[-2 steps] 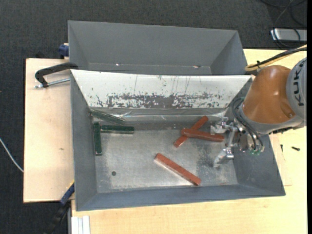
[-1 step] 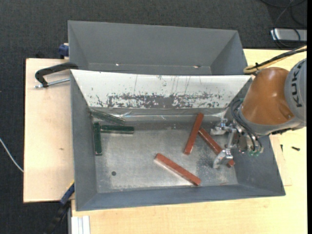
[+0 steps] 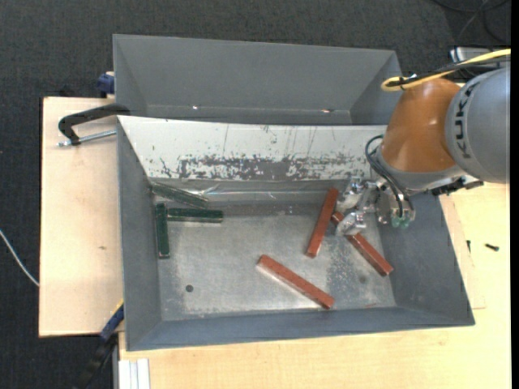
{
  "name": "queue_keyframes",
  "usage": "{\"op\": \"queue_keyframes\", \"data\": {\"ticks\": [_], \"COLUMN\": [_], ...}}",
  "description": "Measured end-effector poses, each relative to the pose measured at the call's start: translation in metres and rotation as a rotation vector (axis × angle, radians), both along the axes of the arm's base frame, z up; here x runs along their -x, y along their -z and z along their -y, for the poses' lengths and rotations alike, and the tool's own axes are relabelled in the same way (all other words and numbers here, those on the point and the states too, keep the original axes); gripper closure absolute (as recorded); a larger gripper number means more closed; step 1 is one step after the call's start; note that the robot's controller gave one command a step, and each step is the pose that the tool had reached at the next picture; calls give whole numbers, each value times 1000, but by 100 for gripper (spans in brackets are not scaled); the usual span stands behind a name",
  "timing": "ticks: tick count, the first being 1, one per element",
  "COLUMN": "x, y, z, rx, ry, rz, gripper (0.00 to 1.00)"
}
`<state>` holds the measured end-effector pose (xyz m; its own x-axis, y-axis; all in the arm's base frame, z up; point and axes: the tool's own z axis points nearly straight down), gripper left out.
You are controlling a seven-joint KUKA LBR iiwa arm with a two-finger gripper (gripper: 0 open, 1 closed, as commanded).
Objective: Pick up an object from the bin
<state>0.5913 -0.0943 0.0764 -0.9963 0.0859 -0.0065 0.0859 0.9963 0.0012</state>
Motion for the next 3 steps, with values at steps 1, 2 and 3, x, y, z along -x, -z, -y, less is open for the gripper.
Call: {"op": "queue_keyframes", "data": {"ticks": [1, 2, 3], "x": [0, 5, 14], "y": [0, 1, -146], "z": [0, 37, 45], "rx": [0, -12, -2], "ry": [0, 43, -43], "rz": [0, 7, 3], "gripper": [100, 100, 100]}}
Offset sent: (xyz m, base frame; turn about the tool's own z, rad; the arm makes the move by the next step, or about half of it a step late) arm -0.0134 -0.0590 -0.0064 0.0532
